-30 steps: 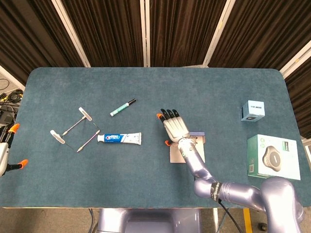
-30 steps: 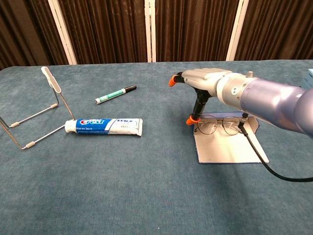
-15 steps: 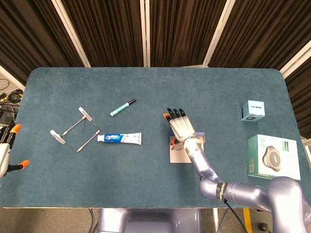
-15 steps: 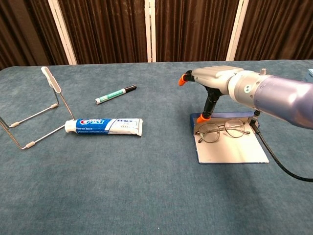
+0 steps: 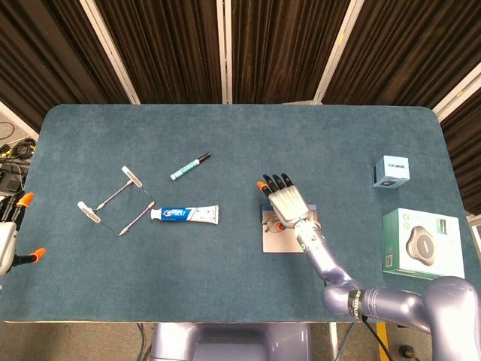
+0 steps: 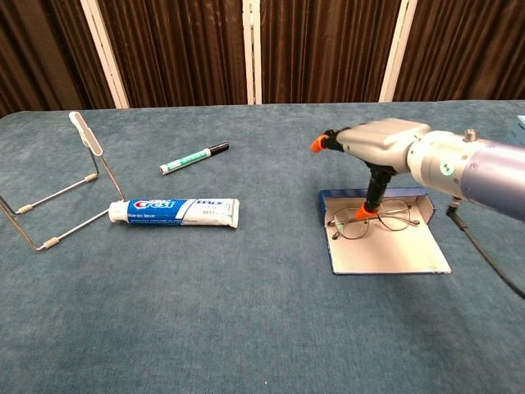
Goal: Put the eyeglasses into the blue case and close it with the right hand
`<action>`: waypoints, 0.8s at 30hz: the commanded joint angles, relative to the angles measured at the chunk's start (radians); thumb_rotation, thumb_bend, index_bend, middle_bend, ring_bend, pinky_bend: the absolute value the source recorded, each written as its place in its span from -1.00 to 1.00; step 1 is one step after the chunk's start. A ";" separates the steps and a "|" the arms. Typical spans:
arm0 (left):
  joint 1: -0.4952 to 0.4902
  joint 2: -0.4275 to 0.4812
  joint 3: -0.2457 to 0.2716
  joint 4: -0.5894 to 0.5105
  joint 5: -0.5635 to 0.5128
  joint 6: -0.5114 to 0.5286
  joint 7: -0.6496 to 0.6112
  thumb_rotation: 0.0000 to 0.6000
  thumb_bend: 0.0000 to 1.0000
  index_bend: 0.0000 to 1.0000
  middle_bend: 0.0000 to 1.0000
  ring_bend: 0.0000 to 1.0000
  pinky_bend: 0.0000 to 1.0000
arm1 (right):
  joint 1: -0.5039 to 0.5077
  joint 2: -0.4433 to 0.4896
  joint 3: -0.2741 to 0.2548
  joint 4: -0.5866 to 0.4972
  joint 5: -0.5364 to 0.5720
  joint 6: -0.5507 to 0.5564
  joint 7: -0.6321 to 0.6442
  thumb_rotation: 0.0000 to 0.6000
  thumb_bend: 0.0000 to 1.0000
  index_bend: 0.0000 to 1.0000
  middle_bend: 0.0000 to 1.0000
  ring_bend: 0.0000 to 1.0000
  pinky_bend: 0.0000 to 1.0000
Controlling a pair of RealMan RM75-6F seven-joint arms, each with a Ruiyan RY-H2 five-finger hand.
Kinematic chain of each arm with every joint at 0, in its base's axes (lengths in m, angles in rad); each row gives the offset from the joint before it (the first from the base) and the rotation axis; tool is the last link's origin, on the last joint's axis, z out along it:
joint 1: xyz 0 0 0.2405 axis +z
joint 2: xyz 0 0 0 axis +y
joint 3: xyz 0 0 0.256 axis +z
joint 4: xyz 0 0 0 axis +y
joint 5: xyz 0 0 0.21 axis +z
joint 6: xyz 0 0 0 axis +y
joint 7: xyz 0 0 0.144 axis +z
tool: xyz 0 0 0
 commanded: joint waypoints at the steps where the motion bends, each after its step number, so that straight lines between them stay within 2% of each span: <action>1: -0.003 -0.003 -0.001 0.004 -0.006 -0.005 0.006 1.00 -1.00 -1.00 -1.00 -1.00 -1.00 | -0.010 -0.022 -0.015 0.043 -0.012 -0.022 0.022 1.00 -1.00 -0.80 -1.00 -1.00 -1.00; 10: -0.011 -0.010 -0.005 0.014 -0.027 -0.019 0.015 1.00 -1.00 -1.00 -1.00 -1.00 -1.00 | -0.009 -0.060 -0.009 0.118 -0.037 -0.053 0.054 1.00 -1.00 -0.80 -1.00 -1.00 -1.00; 16: -0.013 -0.012 -0.006 0.017 -0.033 -0.022 0.015 1.00 -1.00 -1.00 -1.00 -1.00 -1.00 | -0.007 -0.079 0.021 0.172 -0.019 -0.063 0.074 1.00 -1.00 -0.80 -1.00 -1.00 -1.00; 24: -0.014 -0.012 -0.006 0.017 -0.035 -0.022 0.016 1.00 -1.00 -1.00 -1.00 -1.00 -1.00 | -0.007 -0.066 0.057 0.189 -0.006 -0.058 0.090 1.00 -1.00 -0.80 -1.00 -1.00 -1.00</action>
